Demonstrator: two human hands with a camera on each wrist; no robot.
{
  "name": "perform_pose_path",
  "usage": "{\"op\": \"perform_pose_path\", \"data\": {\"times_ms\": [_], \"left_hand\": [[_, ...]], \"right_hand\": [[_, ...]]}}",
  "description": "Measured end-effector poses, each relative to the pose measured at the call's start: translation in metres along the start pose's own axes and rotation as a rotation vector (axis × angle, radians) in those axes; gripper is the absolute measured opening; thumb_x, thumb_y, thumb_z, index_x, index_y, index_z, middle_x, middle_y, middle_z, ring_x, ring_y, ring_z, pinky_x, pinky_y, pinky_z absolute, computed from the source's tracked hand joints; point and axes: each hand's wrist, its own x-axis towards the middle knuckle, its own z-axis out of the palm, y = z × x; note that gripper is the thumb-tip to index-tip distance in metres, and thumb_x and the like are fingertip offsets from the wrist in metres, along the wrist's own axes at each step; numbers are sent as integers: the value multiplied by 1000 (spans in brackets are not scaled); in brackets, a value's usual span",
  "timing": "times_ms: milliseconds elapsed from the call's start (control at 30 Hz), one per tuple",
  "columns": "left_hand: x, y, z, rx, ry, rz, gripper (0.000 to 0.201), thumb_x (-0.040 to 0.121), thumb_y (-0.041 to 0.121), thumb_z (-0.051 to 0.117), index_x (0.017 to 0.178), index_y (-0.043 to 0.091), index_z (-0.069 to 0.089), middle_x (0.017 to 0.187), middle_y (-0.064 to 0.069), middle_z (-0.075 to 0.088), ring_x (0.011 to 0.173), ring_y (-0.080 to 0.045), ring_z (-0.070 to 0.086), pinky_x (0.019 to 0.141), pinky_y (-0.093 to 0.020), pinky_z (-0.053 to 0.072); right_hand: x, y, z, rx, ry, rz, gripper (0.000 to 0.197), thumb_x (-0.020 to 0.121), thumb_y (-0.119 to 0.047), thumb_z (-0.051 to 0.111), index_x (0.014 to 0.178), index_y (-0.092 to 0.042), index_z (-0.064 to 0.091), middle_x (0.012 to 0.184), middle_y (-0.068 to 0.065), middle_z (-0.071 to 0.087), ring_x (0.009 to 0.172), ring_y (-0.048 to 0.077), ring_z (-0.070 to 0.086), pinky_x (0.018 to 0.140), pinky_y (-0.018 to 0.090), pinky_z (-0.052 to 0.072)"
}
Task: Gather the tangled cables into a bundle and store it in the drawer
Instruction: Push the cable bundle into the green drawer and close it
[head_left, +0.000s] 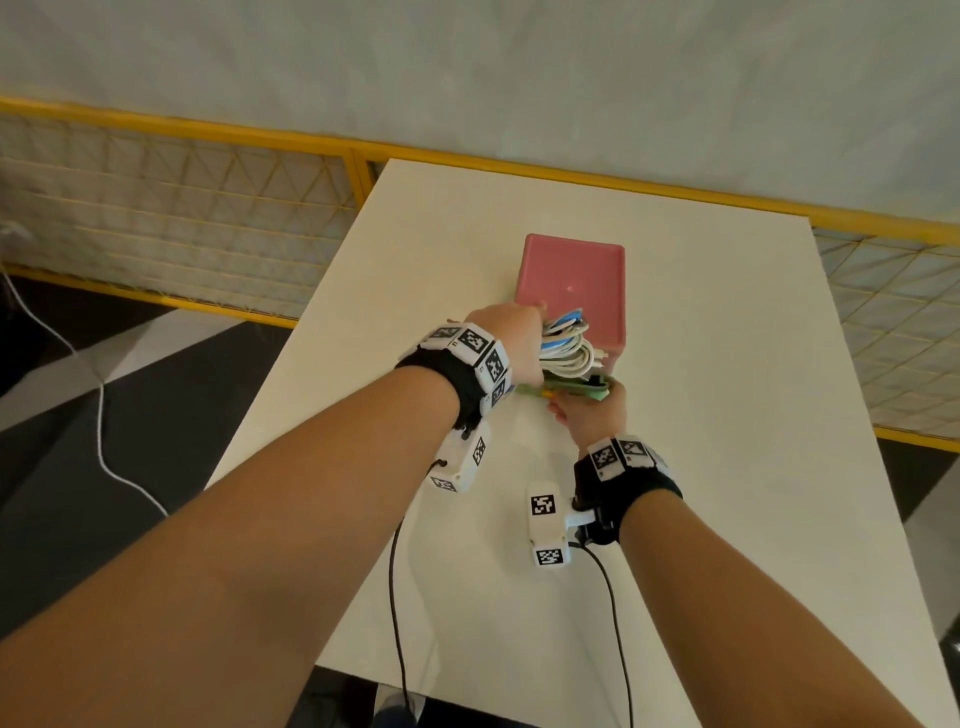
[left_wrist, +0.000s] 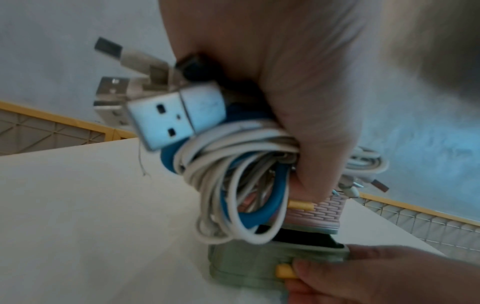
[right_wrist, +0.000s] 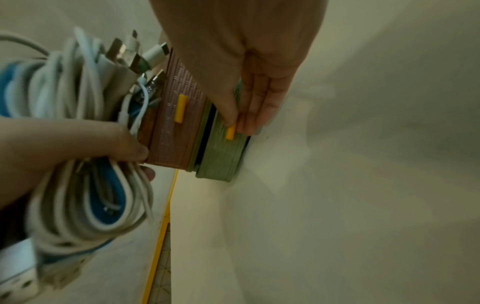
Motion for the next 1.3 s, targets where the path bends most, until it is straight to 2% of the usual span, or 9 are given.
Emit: {"op": "perform_pose_path", "data": {"times_ms": [100,267,500,633,767,900,1067,1167,1300], "left_hand": [[0,1,-1,-14,-9,-21,60,79,24,71,133,11,50,86,-3,61,71,-24,57,60,-31,44],[-1,2,2,-27,-5,-37,56,77,24,71,130,10,55,94,-5,68,71,-23,58,58,-29,41],[-4,4,0,-14,-10,-34,64,79,25,71,137,12,47,83,-1,59,68,-22,55,58,-29,40],[-12,4,-1,-93,-2,-43,71,78,24,72,143,18,42,82,2,55,74,-24,56,63,-31,43],[-38,5,9,-159,218,7,27,81,25,68,104,18,55,86,1,59,79,-28,62,66,-31,43],[-49,19,34,168,122,147,22,86,20,60,106,14,52,93,-5,66,81,-30,64,62,-33,39],[-21,39,58,299,-53,11,17,94,7,51,109,12,57,108,-6,67,100,-28,66,73,-34,41],[-5,53,67,401,-23,-66,22,95,10,45,105,17,63,107,-2,68,106,-27,61,90,-35,41],[0,64,74,553,-26,-155,24,98,19,39,101,21,62,99,1,66,104,-27,53,94,-38,35]], "right_hand": [[-15,18,-6,7,11,14,42,81,-5,66,117,-3,43,83,11,65,71,22,63,77,37,56],[-15,14,-17,-250,168,-41,58,82,-31,60,135,-14,43,129,11,39,107,27,50,103,41,41],[0,2,-26,-373,76,-165,50,87,-7,55,135,-10,42,77,-4,47,76,16,51,77,31,43],[-16,16,-36,-449,2,-225,53,86,-5,53,136,-12,39,72,-5,43,65,10,46,69,28,39],[-28,32,-48,-510,-81,-267,57,84,-2,54,138,-14,37,70,-2,45,61,11,46,57,26,38],[-27,44,-52,-555,-100,-327,62,83,-6,55,141,-15,36,85,4,51,71,18,50,65,27,40],[-36,43,-54,-543,-63,-402,74,83,-6,55,148,-19,22,117,5,49,82,24,57,77,40,50],[-42,39,-54,-687,-70,-581,83,79,-3,50,149,-30,14,152,-4,24,88,28,61,70,38,53],[-46,35,-52,-957,-114,-732,76,91,-12,49,149,-40,8,157,-23,2,99,24,60,69,33,53]]}}
